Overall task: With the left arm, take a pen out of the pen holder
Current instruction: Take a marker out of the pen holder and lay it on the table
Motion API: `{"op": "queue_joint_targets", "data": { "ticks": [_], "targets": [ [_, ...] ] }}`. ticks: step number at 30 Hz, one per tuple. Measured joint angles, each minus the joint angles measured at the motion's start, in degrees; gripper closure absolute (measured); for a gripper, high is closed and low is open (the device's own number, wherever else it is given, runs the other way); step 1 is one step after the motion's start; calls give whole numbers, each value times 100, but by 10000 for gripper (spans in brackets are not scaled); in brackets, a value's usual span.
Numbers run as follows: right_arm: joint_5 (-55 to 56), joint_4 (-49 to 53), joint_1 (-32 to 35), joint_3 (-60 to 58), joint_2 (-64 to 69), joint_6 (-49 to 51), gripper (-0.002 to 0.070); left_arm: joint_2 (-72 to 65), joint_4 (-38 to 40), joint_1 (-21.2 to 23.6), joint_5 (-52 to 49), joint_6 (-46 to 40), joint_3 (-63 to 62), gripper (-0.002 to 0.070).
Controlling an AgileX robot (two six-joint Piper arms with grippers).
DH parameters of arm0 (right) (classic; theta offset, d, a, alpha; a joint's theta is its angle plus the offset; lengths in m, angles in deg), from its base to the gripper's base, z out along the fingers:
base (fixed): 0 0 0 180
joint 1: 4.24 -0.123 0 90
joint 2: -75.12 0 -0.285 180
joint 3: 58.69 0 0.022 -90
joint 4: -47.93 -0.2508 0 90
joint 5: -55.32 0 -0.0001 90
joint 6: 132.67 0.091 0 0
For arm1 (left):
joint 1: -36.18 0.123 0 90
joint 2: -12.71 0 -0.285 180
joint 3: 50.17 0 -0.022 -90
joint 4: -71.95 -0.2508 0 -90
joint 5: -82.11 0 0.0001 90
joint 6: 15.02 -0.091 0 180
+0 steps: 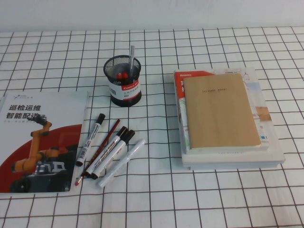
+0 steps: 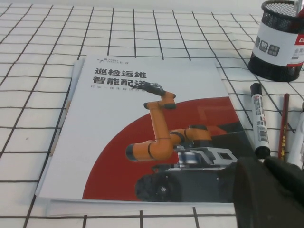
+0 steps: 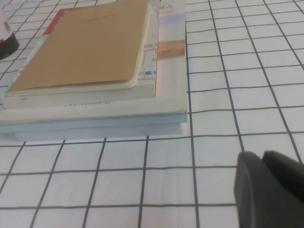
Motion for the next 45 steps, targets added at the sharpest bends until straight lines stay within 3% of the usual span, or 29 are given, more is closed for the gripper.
{"op": "queue_joint_targets", "data": {
  "ticks": [3, 10, 14, 21, 29, 39, 45],
  "targets": [
    [0, 0, 0, 0, 0, 0, 690, 0, 0, 0, 132, 158, 0, 675],
    [0, 0, 0, 0, 0, 0, 690, 0, 637, 0, 1232, 1401, 9, 675],
    [0, 0, 0, 0, 0, 0, 690, 0, 698, 0, 1655, 1526, 9, 675],
    [0, 0, 0, 0, 0, 0, 691, 0, 628, 0, 1659, 1573, 9, 675],
    [0, 0, 0, 0, 0, 0, 690, -1112, 628, 0, 674, 1656, -913, 675],
    [0, 0, 0, 0, 0, 0, 690, -3406, 689, 0, -106, 545, -2687, 675],
    [0, 0, 0, 0, 0, 0, 690, -4780, 1708, -14, -646, -995, -3738, 675]
  ]
}}
